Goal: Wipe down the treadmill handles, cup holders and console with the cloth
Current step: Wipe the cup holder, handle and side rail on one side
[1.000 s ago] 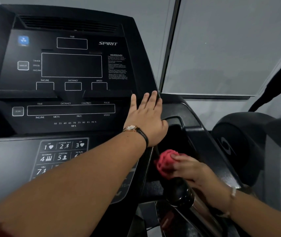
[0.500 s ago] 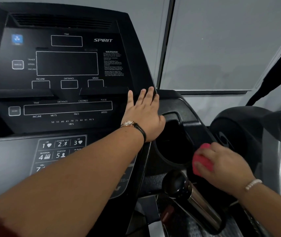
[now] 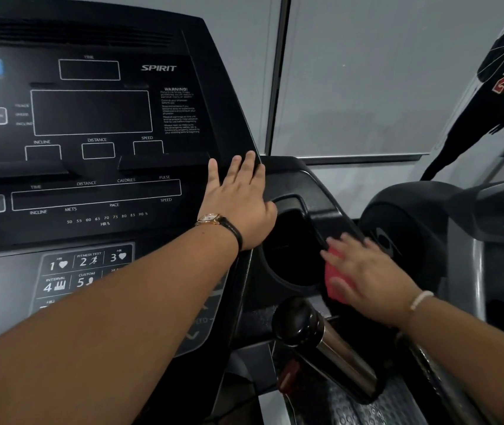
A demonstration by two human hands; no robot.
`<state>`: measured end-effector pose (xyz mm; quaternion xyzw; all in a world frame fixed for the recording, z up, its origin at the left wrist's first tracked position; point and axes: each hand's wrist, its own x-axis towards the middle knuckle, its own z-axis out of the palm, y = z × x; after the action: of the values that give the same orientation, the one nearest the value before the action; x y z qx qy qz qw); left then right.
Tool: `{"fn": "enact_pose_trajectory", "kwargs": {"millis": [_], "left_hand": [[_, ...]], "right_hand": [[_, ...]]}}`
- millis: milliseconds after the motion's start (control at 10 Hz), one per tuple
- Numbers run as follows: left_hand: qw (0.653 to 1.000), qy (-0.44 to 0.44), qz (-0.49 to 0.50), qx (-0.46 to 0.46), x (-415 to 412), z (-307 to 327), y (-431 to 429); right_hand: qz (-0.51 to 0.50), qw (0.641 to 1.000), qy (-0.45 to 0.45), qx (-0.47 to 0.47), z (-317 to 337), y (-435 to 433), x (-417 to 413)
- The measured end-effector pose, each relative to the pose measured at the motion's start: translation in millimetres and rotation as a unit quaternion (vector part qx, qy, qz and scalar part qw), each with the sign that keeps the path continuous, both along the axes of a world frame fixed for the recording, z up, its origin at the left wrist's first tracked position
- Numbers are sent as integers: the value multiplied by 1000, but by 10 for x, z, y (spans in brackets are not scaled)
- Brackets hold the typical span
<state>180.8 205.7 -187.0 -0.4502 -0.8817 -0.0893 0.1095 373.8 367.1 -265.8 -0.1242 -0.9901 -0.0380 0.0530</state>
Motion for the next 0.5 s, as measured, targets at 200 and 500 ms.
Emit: {"fn": "enact_pose_trajectory", "kwargs": {"millis": [200, 500], "left_hand": [[1000, -1, -1, 2, 3, 6, -6], [1000, 1, 0, 5, -13, -18, -3]], "right_hand": [[-35, 989, 140, -18, -25, -302, -291], [22, 988, 140, -60, 11, 30, -13]]}}
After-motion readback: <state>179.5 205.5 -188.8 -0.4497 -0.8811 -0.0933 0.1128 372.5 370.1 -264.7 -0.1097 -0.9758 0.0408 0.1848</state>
